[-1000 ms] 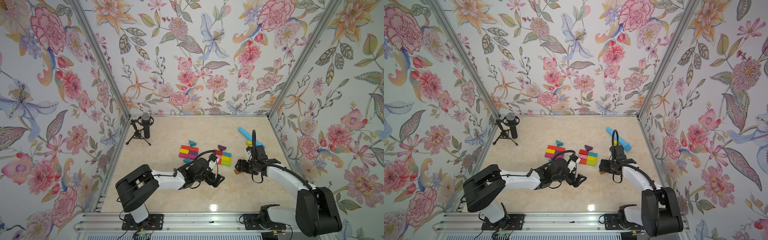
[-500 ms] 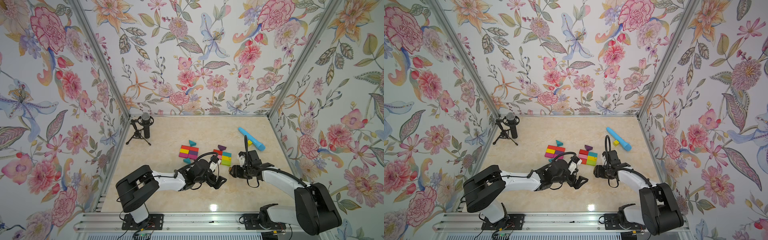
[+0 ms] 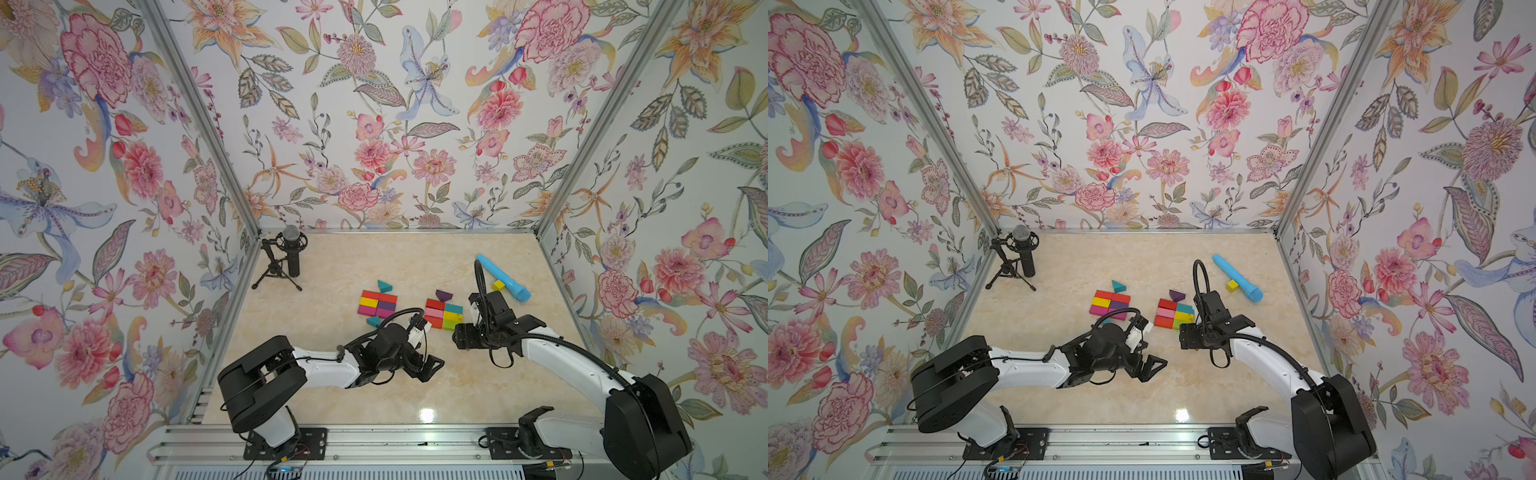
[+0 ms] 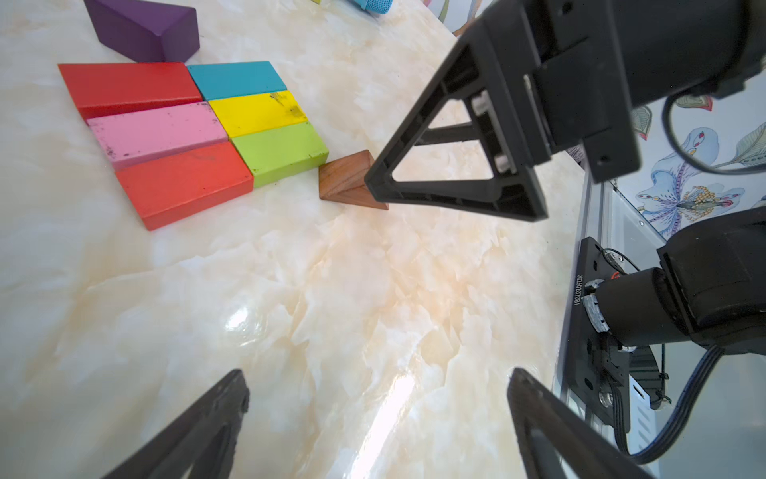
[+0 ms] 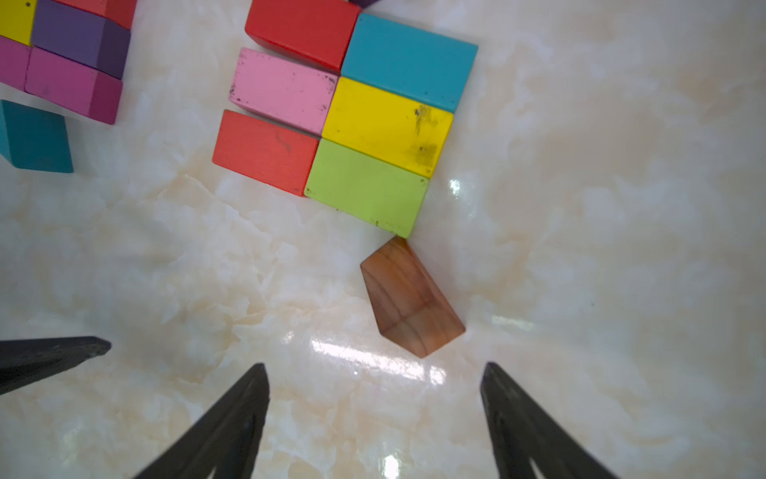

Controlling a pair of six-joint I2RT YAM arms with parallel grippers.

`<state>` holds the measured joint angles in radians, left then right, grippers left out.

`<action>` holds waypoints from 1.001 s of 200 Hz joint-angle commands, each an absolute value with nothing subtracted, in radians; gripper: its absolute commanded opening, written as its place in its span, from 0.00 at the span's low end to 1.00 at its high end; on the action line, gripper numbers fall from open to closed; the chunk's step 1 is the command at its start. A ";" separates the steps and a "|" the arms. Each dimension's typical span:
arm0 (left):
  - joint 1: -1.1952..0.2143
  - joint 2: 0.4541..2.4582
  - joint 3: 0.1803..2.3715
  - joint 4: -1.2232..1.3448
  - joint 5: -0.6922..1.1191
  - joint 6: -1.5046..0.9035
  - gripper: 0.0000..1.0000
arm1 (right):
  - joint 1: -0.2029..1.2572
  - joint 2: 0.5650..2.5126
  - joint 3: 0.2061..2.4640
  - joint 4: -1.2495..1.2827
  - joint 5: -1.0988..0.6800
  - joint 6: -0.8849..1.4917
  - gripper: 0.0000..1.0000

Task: Assemble a piece of candy with building blocks
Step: Pick up the building block from the center of the board.

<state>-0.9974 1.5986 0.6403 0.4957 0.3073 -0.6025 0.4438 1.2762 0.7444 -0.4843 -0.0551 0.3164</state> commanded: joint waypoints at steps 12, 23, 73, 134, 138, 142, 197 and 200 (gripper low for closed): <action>-0.968 1.536 0.617 0.529 0.321 -0.615 0.99 | 0.440 1.399 0.798 -0.554 0.002 0.189 0.86; -0.960 1.533 0.608 0.538 0.335 -0.623 0.99 | 0.439 1.438 0.805 -0.553 -0.004 0.157 0.87; -0.933 1.529 0.581 0.578 0.358 -0.652 0.99 | 0.432 1.521 0.836 -0.547 -0.023 0.108 0.81; -0.922 1.532 0.573 0.601 0.367 -0.675 0.99 | 0.419 1.570 0.853 -0.547 -0.073 0.078 0.72; -0.921 1.532 0.572 0.604 0.367 -0.676 0.99 | 0.420 1.573 0.854 -0.547 -0.073 0.077 0.71; -0.920 1.532 0.570 0.605 0.368 -0.677 0.99 | 0.420 1.576 0.856 -0.547 -0.072 0.075 0.71; -0.917 1.534 0.561 0.615 0.368 -0.687 0.99 | 0.427 1.596 0.868 -0.548 -0.071 0.069 0.53; -0.917 1.534 0.561 0.616 0.367 -0.688 0.99 | 0.428 1.597 0.867 -0.546 -0.071 0.069 0.52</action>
<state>-0.9298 1.5486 0.5732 0.5808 0.3603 -0.6712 0.4221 1.5753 0.8455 -0.5308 -0.0631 0.0822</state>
